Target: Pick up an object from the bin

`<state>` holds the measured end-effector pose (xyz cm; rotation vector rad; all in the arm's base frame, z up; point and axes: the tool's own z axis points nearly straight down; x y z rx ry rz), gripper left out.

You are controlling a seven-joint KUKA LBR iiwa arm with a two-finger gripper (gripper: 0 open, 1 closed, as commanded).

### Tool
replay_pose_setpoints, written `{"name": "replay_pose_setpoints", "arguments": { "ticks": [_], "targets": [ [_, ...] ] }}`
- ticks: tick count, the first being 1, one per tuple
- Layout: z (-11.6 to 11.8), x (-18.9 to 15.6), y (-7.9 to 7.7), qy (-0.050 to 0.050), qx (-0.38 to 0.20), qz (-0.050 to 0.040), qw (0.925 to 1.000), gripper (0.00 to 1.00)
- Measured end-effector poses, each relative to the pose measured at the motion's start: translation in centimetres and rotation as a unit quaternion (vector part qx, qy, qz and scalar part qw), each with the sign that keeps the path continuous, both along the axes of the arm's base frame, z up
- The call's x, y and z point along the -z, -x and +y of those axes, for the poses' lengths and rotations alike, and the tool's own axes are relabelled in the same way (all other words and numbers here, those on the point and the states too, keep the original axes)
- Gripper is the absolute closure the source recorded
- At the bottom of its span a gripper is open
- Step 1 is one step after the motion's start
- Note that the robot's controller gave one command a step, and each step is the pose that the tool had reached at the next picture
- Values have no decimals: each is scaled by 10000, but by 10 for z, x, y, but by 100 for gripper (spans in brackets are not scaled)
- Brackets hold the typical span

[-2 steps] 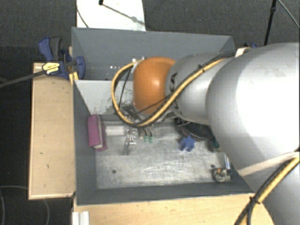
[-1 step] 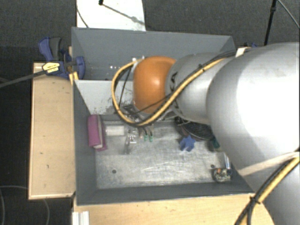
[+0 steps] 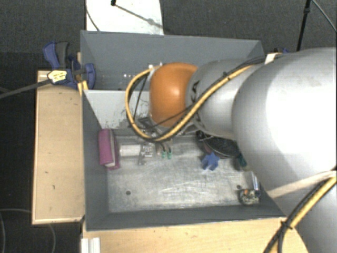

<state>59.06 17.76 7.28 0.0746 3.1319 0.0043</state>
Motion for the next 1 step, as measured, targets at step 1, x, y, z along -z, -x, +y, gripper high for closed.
{"name": "replay_pose_setpoints", "arguments": {
  "ticks": [1],
  "targets": [
    [0, -58, -2, -2, -2, 0, 10000, 100]
  ]
}}
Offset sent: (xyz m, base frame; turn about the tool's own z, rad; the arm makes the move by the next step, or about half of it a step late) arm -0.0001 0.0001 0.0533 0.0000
